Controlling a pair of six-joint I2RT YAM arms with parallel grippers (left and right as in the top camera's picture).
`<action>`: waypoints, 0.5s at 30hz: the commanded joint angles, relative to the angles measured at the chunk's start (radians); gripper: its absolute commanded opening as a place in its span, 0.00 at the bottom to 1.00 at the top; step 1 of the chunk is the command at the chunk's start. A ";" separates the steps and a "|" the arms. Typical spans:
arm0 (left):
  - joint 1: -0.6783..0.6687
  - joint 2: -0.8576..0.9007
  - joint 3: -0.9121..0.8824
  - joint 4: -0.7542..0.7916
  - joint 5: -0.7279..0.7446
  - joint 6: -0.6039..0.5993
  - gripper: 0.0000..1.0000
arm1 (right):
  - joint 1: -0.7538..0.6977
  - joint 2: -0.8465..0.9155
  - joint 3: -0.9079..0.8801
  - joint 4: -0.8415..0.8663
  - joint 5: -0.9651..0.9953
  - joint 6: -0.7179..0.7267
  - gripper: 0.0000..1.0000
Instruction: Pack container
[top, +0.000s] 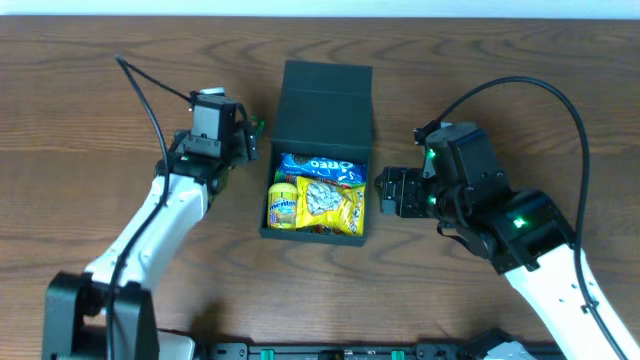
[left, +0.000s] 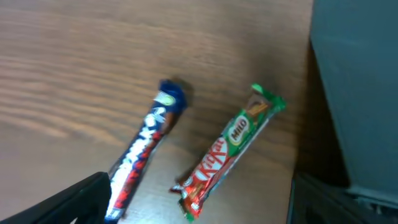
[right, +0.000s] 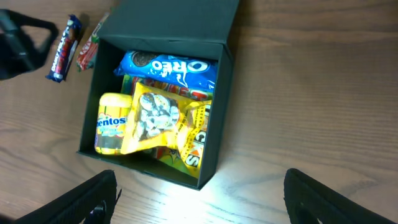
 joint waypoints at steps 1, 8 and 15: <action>0.012 0.046 0.004 0.026 0.114 0.101 0.96 | -0.011 -0.012 0.002 -0.001 0.007 -0.019 0.86; 0.013 0.138 0.004 0.068 0.125 0.187 1.00 | -0.011 -0.012 0.002 -0.002 0.027 -0.018 0.87; 0.013 0.204 0.004 0.143 0.121 0.214 0.90 | -0.011 -0.012 0.002 -0.002 0.027 -0.018 0.87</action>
